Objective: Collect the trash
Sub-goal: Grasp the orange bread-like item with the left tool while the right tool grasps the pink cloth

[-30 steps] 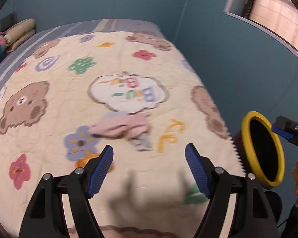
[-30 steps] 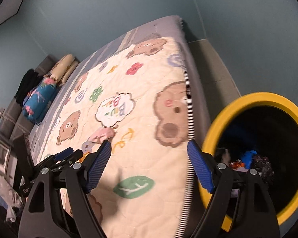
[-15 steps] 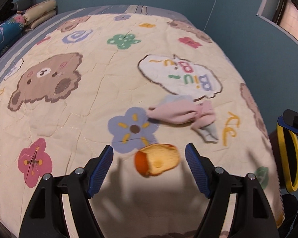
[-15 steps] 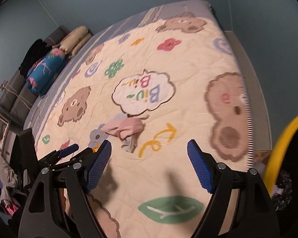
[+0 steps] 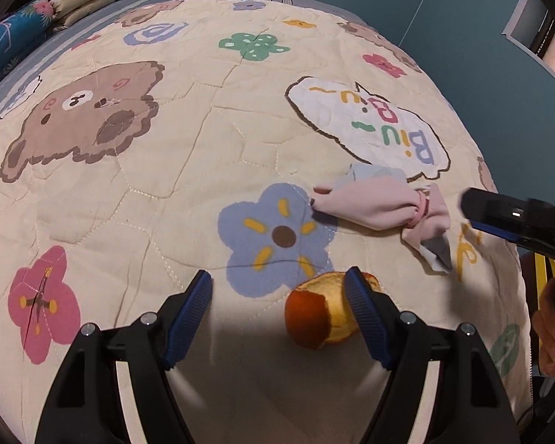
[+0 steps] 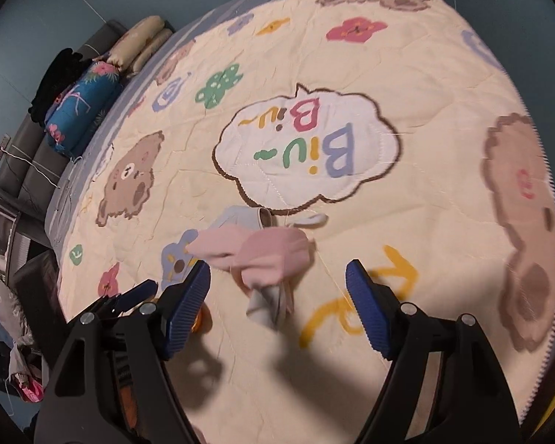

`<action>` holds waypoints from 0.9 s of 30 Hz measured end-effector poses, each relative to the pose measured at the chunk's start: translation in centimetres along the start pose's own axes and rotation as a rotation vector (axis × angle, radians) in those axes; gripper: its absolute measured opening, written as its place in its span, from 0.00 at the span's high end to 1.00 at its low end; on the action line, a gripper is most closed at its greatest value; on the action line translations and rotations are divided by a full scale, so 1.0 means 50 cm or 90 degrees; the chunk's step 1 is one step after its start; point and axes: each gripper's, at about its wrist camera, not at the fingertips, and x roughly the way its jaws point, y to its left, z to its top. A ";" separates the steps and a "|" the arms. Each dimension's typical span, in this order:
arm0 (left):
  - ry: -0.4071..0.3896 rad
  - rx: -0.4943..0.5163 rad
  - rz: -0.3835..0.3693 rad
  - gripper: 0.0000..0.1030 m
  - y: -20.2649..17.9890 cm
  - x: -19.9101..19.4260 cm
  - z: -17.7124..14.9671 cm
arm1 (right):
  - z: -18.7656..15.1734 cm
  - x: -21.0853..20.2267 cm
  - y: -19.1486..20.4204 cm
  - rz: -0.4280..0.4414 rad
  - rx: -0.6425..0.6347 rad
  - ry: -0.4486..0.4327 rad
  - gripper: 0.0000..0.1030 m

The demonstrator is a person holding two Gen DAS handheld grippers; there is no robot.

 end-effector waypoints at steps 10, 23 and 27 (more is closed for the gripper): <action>-0.013 0.016 0.000 0.61 -0.008 0.010 -0.003 | 0.024 0.090 0.015 -0.017 -0.010 0.031 0.44; -0.024 0.070 -0.001 0.94 -0.052 -0.004 -0.018 | 0.011 0.089 0.031 0.032 -0.004 0.032 0.80; -0.026 0.080 -0.003 0.94 -0.062 -0.033 -0.025 | 0.019 0.051 0.020 0.045 0.007 0.009 0.81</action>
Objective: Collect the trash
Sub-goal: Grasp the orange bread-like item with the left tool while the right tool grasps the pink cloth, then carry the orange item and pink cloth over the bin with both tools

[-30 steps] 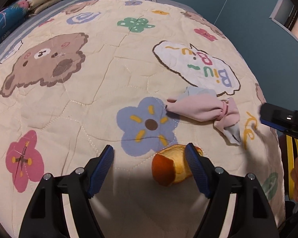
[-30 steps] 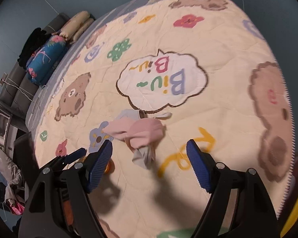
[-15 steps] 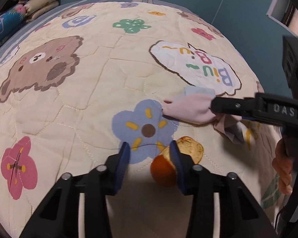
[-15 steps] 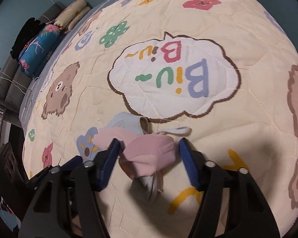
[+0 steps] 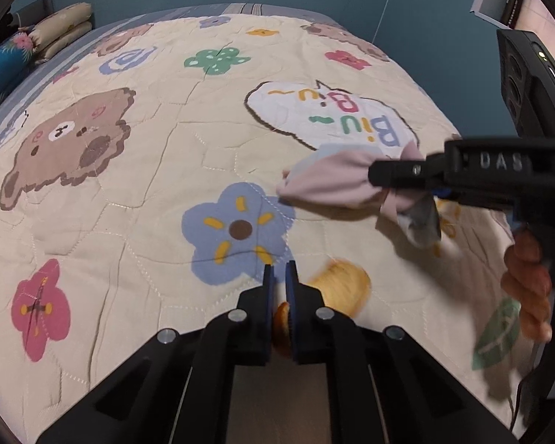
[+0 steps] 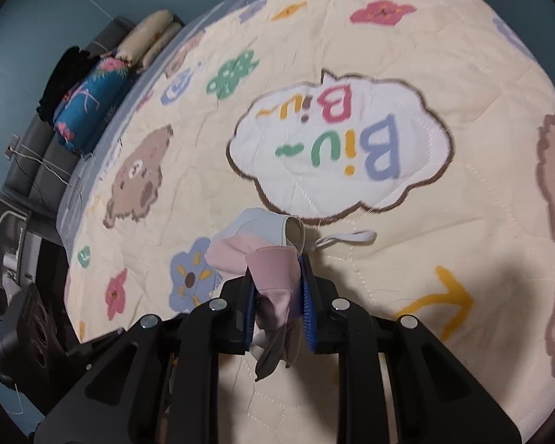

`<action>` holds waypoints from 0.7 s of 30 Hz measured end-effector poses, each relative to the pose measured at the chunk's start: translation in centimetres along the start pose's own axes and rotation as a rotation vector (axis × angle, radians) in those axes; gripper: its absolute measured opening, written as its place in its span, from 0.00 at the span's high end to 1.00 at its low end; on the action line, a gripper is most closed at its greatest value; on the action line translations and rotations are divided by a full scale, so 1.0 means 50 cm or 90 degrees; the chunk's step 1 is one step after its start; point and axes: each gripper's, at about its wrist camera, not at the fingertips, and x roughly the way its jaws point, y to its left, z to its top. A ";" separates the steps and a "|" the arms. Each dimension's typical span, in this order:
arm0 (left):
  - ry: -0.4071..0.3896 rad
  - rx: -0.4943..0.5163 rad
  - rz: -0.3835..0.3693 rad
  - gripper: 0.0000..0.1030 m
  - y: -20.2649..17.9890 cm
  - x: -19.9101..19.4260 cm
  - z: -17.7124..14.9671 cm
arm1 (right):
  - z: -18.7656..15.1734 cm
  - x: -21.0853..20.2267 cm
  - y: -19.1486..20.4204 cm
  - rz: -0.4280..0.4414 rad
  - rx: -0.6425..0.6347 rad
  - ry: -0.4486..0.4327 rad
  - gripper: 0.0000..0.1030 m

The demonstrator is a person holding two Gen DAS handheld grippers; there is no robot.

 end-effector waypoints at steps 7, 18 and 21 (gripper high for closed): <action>-0.038 0.010 -0.017 0.94 -0.021 -0.100 -0.016 | -0.001 -0.095 -0.013 0.017 0.013 -0.042 0.81; -0.180 0.023 -0.041 0.94 -0.066 -0.314 -0.044 | -0.081 -0.275 -0.056 0.013 0.029 -0.105 0.81; -0.213 0.034 -0.056 0.94 -0.086 -0.361 -0.045 | -0.106 -0.326 -0.070 0.016 0.035 -0.129 0.81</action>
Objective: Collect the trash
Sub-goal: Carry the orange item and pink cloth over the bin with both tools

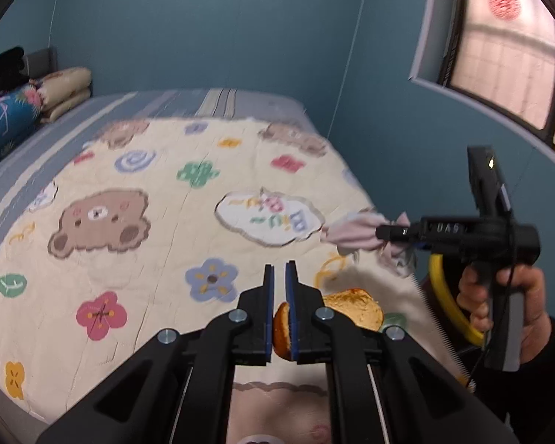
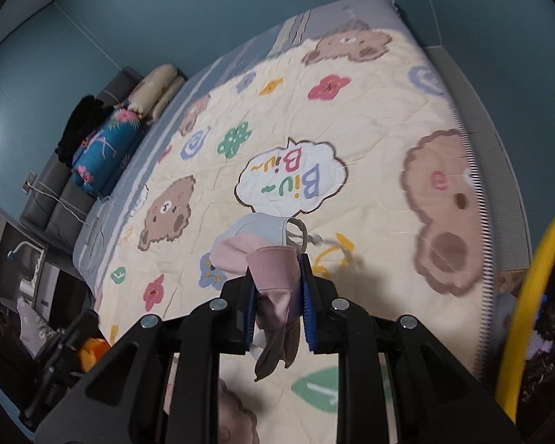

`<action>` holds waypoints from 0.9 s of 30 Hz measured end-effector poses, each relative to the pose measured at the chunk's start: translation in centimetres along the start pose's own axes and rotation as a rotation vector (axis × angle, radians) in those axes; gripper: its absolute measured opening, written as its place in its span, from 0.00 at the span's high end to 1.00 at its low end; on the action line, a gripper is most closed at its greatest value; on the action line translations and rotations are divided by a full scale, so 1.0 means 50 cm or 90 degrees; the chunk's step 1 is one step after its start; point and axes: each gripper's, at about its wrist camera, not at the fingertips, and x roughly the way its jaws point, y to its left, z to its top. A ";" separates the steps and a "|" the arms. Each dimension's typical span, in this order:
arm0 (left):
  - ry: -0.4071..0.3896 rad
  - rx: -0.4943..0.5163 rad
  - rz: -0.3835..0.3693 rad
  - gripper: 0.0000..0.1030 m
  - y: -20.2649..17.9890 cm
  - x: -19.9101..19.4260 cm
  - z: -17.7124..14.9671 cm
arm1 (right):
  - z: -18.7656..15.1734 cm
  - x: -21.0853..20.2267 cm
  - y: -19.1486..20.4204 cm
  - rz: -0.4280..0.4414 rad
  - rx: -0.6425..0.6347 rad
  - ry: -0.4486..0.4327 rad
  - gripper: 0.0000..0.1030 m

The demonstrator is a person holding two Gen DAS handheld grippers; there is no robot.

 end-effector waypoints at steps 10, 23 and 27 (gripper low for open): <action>-0.064 0.064 -0.040 0.94 -0.126 -0.081 0.027 | -0.037 -0.181 -0.061 0.009 0.025 -0.087 0.81; -0.103 0.161 -0.089 0.94 -0.315 -0.101 0.062 | -0.056 -0.380 -0.153 0.002 0.053 -0.198 0.81; -0.108 0.184 -0.107 0.94 -0.363 -0.091 0.072 | -0.061 -0.430 -0.182 -0.013 0.062 -0.229 0.81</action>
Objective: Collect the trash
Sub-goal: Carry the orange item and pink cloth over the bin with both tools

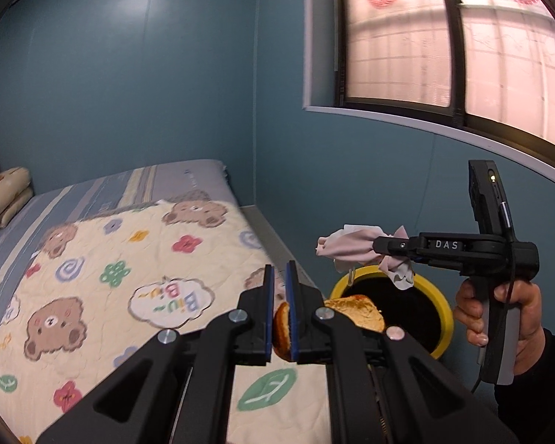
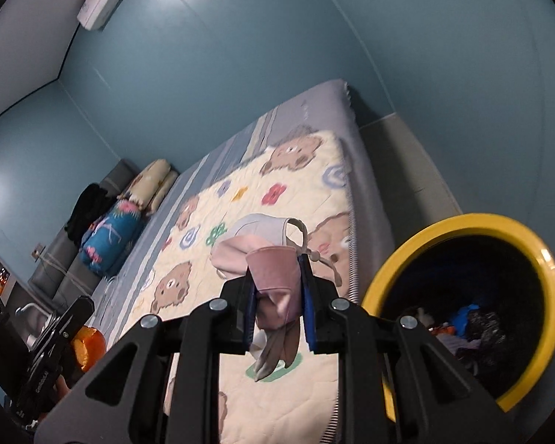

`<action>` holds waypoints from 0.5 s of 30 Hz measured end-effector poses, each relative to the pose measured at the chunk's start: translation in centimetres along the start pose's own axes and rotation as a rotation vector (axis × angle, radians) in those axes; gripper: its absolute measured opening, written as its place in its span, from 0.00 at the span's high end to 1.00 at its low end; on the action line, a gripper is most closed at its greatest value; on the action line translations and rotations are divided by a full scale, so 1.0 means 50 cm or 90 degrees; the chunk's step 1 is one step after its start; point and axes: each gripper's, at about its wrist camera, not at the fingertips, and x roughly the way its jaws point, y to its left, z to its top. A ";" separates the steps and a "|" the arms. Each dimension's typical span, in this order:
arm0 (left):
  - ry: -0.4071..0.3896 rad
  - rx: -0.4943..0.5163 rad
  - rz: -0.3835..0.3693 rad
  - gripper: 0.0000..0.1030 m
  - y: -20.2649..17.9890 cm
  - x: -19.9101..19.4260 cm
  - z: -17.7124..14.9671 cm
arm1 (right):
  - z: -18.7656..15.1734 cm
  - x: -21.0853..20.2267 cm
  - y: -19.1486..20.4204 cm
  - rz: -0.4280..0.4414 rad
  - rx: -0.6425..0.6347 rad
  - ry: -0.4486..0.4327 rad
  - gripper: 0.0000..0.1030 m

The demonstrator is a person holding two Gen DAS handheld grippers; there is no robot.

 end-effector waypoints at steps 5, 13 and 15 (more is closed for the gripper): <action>0.005 0.009 -0.036 0.94 -0.050 0.033 0.018 | 0.018 -0.055 -0.041 -0.031 0.011 -0.036 0.81; 0.035 0.018 -0.087 0.94 -0.113 0.111 0.023 | 0.035 -0.105 -0.101 -0.109 0.024 -0.079 0.81; 0.046 0.019 -0.097 0.94 -0.127 0.138 0.022 | 0.035 -0.110 -0.111 -0.127 0.024 -0.085 0.81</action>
